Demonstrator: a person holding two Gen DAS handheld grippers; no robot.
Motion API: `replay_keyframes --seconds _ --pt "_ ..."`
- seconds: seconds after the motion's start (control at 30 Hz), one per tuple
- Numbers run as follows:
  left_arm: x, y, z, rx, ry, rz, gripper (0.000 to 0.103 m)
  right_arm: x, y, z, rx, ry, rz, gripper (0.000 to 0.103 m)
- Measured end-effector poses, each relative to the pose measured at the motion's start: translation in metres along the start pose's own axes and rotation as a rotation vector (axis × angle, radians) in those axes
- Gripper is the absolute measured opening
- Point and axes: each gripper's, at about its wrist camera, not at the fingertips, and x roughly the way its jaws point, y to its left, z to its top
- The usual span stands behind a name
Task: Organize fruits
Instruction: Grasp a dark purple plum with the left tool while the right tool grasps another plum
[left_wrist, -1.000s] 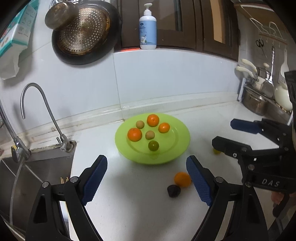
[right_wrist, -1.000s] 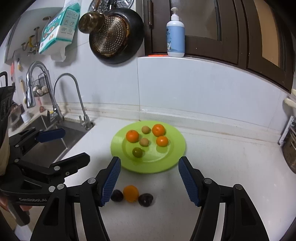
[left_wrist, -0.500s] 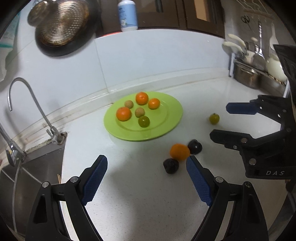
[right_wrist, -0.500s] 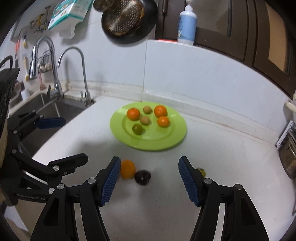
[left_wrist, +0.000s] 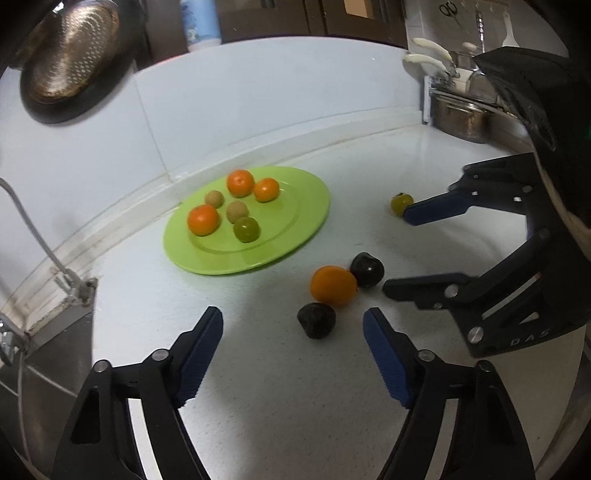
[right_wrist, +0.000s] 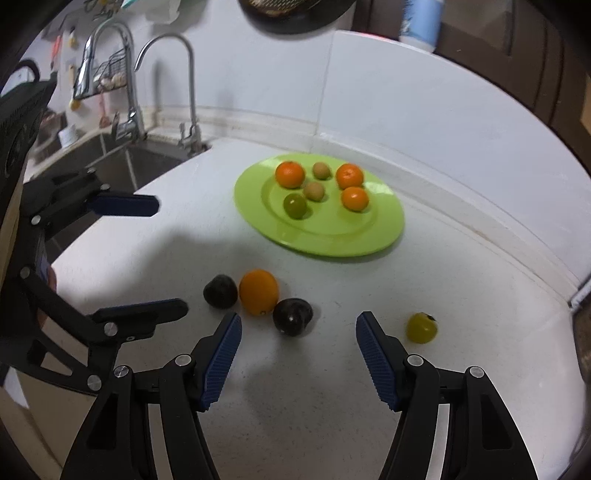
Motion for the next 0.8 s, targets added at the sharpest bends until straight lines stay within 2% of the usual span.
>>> replay_keyframes --seconds 0.13,0.17,0.33,0.57,0.8 --pt "0.009 0.001 0.001 0.006 0.021 -0.049 0.065 0.012 0.0 0.001 -0.029 0.033 0.026 0.062" --pt "0.011 0.001 0.001 0.009 0.024 -0.055 0.064 0.015 0.0 0.001 -0.038 0.041 0.029 0.059" --pt "0.023 -0.003 0.001 0.029 0.051 -0.077 0.059 0.023 0.001 0.003 -0.07 0.056 0.042 0.057" --pt "0.037 0.002 0.002 -0.011 0.091 -0.121 0.049 0.034 -0.004 0.005 -0.066 0.079 0.067 0.048" --pt "0.043 0.002 0.004 -0.036 0.107 -0.158 0.042 0.04 -0.008 0.006 -0.049 0.085 0.092 0.047"
